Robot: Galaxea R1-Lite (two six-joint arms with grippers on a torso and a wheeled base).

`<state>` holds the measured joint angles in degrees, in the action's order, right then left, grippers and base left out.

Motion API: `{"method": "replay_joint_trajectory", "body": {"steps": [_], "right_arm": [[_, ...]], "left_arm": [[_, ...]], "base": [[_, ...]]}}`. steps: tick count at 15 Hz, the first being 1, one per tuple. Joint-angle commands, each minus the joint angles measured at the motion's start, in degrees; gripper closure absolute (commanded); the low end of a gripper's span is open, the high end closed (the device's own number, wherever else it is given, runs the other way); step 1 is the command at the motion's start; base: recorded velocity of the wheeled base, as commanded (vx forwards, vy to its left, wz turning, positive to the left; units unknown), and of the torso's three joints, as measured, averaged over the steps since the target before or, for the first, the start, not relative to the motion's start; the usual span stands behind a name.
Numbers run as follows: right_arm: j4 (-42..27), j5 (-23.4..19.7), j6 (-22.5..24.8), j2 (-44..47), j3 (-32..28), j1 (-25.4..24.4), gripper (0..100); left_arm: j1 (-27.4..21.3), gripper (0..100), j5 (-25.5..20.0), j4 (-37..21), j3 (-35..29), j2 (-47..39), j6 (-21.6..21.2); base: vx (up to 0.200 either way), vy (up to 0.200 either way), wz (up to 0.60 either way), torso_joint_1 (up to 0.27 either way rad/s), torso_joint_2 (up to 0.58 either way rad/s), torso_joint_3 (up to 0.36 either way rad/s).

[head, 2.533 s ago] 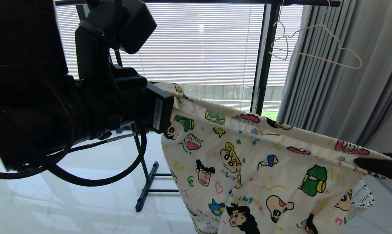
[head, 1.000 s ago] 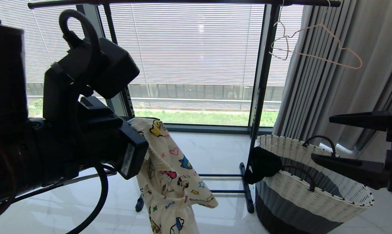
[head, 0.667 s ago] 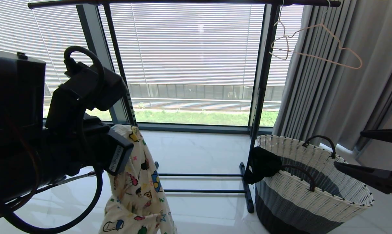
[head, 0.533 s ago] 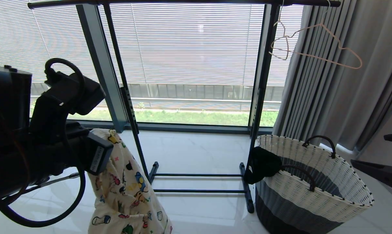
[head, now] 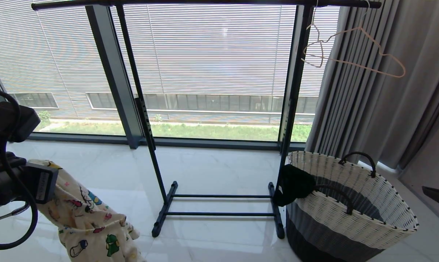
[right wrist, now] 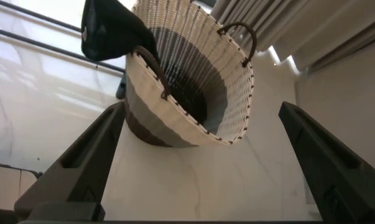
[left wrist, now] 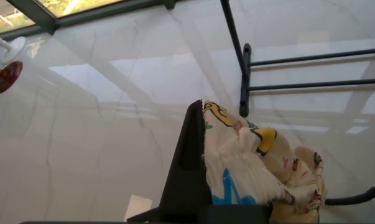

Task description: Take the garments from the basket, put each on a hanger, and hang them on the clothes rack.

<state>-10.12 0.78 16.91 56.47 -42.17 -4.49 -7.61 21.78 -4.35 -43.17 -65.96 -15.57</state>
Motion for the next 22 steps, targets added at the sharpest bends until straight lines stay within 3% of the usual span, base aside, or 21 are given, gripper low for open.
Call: {"method": "replay_joint_trajectory", "body": {"steps": [1, 6, 17, 22], "right_arm": [[0.6, 0.0, -0.1, 0.2, -0.1, 0.1, 0], [0.8, -0.1, 0.0, 0.2, -0.5, 0.1, 0], [3.2, -0.1, -0.1, 1.5, -0.7, 0.1, 0], [4.3, 0.0, 0.1, 2.5, -0.8, 0.1, 0]], "left_arm": [[1.9, 100, 0.0, 0.2, 0.5, 0.5, 0.1], [2.0, 100, 0.0, 3.5, 1.5, 0.8, 0.1], [2.3, 100, 0.0, 3.6, 1.7, 1.2, 0.1], [2.3, 100, 0.0, 3.8, 4.2, 2.7, -2.8]], "base": [[0.0, 0.0, 0.0, 0.051, -0.21, -0.159], [0.0, 0.0, 0.0, 0.103, -0.35, -0.279], [0.0, 0.0, 0.0, 0.187, -0.48, -0.284], [0.0, 0.0, 0.0, 0.229, -0.5, -0.279]]}}
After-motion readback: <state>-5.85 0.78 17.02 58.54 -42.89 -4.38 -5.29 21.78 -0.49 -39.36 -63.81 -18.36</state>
